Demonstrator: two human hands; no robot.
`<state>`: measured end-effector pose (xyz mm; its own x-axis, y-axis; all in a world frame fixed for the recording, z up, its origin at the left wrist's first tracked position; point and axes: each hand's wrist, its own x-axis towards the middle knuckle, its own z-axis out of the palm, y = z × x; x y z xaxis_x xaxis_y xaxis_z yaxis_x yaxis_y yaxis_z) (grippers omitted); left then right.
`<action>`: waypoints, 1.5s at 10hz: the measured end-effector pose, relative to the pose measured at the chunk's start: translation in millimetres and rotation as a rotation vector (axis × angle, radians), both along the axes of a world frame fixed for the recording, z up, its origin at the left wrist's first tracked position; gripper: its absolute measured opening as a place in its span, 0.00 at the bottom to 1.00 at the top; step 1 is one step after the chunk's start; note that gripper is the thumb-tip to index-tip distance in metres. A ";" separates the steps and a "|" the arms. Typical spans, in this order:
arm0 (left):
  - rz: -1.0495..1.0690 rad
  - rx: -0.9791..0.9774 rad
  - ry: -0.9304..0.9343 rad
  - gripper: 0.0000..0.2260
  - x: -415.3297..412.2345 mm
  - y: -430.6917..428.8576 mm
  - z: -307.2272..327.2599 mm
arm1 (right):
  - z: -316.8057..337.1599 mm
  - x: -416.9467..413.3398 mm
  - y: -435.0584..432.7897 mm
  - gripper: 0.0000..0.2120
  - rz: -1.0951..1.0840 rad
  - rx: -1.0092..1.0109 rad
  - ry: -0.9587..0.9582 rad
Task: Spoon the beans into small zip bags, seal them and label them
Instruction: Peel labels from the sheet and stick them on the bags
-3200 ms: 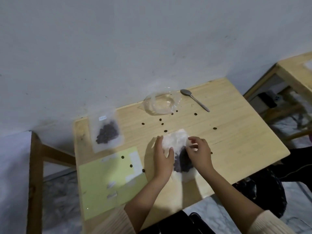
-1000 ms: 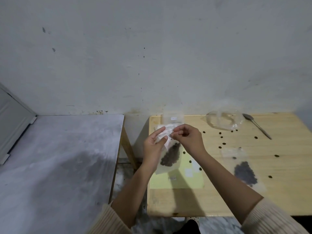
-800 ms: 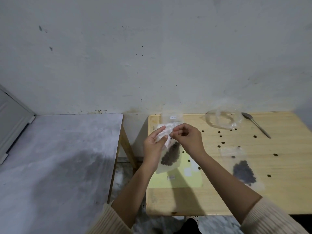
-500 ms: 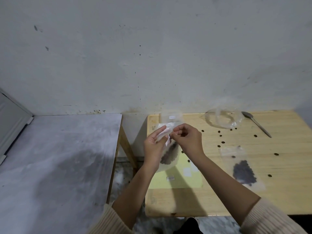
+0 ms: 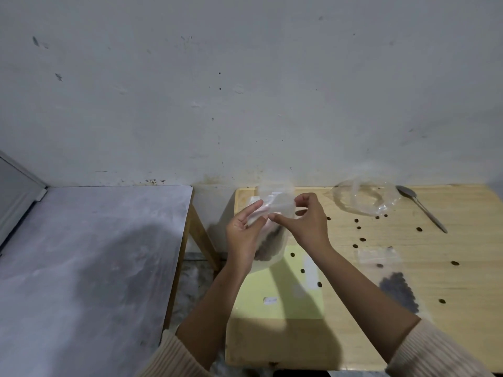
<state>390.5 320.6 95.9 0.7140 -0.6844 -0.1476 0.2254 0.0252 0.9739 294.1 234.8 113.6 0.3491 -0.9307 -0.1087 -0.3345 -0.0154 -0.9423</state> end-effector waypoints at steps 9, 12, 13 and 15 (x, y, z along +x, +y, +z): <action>0.079 0.292 -0.114 0.14 18.9 -131.2 -48.8 | -85.0 -7.8 -135.9 0.11 0.240 0.162 -0.042; -0.082 0.624 -0.465 0.20 30.4 -130.0 -78.2 | -106.8 13.1 -143.5 0.15 0.361 0.022 0.209; -0.216 0.794 -0.613 0.23 31.1 -123.2 -91.5 | -114.4 11.5 -132.1 0.22 0.493 -0.112 0.343; -0.378 0.863 -0.489 0.23 35.4 -114.2 -88.8 | -105.5 7.7 -115.4 0.26 0.623 -0.038 0.461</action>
<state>425.9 206.4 7.1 0.5899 -0.6747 -0.4436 -0.3472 -0.7079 0.6151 301.8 119.4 8.1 0.7366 -0.5834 -0.3421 -0.6116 -0.3588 -0.7051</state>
